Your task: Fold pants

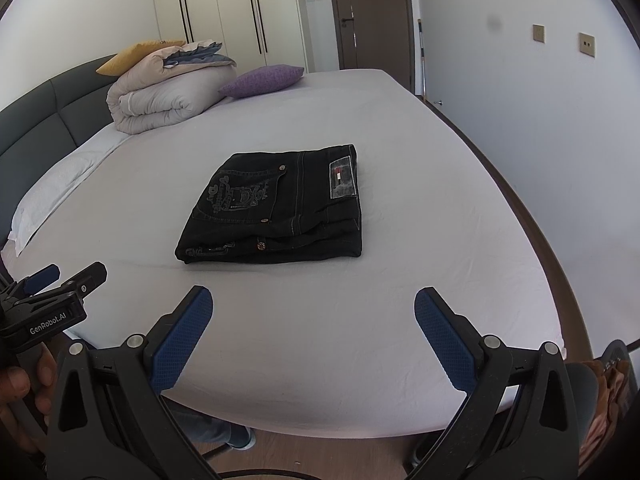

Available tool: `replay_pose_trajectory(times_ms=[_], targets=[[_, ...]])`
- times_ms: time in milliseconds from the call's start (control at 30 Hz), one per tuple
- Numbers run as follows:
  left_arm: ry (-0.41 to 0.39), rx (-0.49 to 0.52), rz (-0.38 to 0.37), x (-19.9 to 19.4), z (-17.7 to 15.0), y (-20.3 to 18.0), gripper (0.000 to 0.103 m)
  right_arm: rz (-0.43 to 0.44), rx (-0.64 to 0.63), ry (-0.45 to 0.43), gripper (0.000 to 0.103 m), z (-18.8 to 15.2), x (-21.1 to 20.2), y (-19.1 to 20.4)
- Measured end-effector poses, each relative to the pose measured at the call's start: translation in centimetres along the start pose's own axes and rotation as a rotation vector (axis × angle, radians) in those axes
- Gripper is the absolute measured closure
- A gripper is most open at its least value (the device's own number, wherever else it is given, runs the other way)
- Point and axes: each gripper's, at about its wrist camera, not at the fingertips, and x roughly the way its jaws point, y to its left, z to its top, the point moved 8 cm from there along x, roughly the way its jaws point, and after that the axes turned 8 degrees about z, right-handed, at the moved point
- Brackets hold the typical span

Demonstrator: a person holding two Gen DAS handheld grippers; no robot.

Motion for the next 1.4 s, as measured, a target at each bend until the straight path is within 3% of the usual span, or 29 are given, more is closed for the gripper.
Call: replay_pose_trajectory(times_ms=[1400], targets=[[0.006, 0.002, -0.001, -0.24, -0.16, 0.04, 0.000, 0.002, 0.001, 0.004, 0.000, -0.20, 0.14, 0.05]])
